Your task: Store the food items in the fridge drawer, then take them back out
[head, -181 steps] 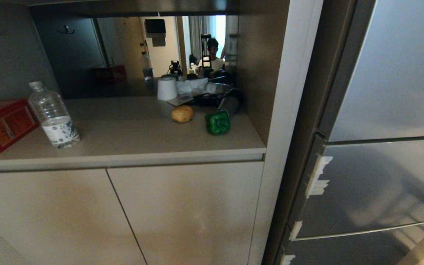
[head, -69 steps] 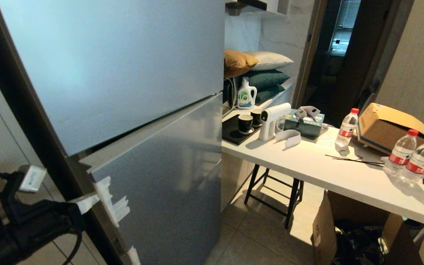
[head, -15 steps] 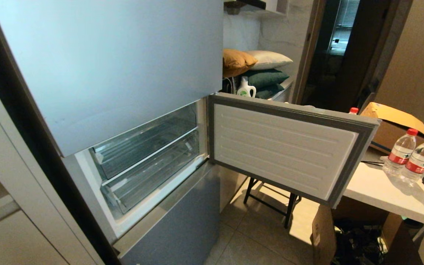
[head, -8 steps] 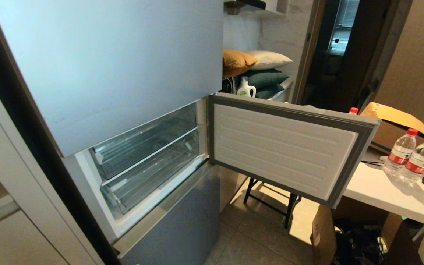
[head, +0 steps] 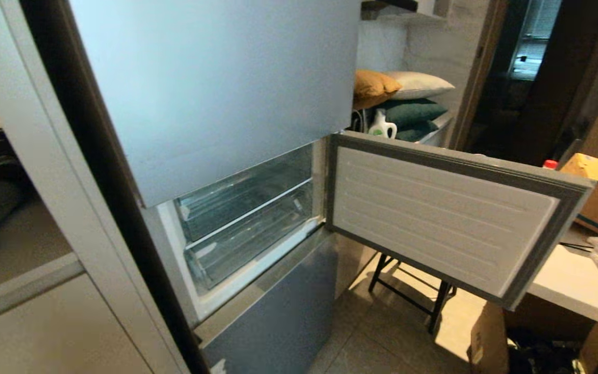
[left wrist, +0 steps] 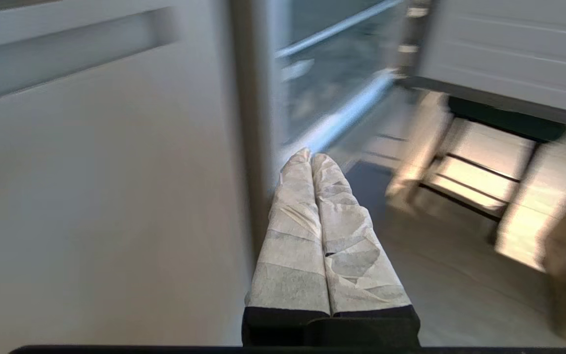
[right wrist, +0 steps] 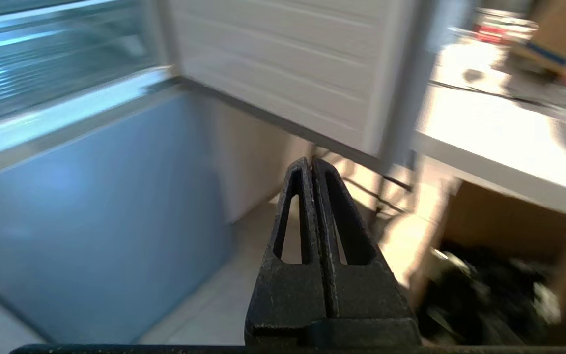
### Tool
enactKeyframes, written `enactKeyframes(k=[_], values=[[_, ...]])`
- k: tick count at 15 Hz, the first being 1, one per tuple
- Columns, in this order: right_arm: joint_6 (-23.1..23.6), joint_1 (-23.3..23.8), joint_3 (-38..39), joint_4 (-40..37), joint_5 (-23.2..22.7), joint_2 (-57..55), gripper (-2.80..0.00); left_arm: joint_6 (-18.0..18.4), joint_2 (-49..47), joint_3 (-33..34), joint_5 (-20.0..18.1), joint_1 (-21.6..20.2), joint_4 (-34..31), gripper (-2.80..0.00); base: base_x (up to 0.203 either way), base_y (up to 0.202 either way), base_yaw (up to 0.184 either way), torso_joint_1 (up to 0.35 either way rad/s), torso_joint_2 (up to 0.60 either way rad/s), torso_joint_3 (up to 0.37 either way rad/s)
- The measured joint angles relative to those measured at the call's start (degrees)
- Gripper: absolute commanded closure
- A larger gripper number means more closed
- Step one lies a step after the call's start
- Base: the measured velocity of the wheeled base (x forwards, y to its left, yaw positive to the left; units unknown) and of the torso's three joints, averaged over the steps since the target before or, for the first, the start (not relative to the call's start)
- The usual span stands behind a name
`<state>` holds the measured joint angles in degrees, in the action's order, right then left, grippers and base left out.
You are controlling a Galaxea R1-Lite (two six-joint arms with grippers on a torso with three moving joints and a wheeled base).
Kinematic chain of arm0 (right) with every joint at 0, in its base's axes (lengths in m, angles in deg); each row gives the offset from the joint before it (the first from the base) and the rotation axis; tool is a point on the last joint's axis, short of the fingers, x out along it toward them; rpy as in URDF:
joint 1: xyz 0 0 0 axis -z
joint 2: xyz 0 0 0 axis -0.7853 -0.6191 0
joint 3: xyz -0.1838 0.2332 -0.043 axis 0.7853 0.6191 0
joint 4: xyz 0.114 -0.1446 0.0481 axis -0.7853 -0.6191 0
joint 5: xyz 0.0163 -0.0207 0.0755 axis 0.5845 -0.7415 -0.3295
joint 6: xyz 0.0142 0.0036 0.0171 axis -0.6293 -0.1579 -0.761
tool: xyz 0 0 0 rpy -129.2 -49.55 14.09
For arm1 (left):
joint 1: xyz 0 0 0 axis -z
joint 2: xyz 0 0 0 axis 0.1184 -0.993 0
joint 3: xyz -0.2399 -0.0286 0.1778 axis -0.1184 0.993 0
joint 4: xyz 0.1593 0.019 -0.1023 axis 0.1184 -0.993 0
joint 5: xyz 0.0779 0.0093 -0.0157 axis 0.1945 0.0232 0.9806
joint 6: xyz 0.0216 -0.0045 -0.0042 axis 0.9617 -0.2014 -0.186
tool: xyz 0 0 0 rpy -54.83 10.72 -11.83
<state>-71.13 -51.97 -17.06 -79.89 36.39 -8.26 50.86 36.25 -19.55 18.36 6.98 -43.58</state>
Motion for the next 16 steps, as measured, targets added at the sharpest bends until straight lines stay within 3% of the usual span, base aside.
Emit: enactKeyframes(k=[7, 11, 16], values=[[-0.35, 0.00, 0.00, 0.05, 0.09, 0.00, 0.00, -0.02, 0.00, 0.00, 0.00, -0.02, 0.01, 0.00, 0.000, -0.005, 0.156, 0.002, 0.00, 0.003], [-0.41, -0.02, 0.00, 0.07, 0.09, 0.00, 0.00, 0.02, 0.00, 0.00, -0.02, -0.02, -0.01, 0.00, 0.000, 0.000, 0.000, 0.000, 0.00, 0.000], [-0.43, 0.00, 0.00, 0.05, 0.09, 0.00, 0.00, 0.02, 0.00, 0.00, 0.00, -0.02, -0.01, 0.00, 0.000, 0.000, 0.000, -0.125, 0.29, 0.162]])
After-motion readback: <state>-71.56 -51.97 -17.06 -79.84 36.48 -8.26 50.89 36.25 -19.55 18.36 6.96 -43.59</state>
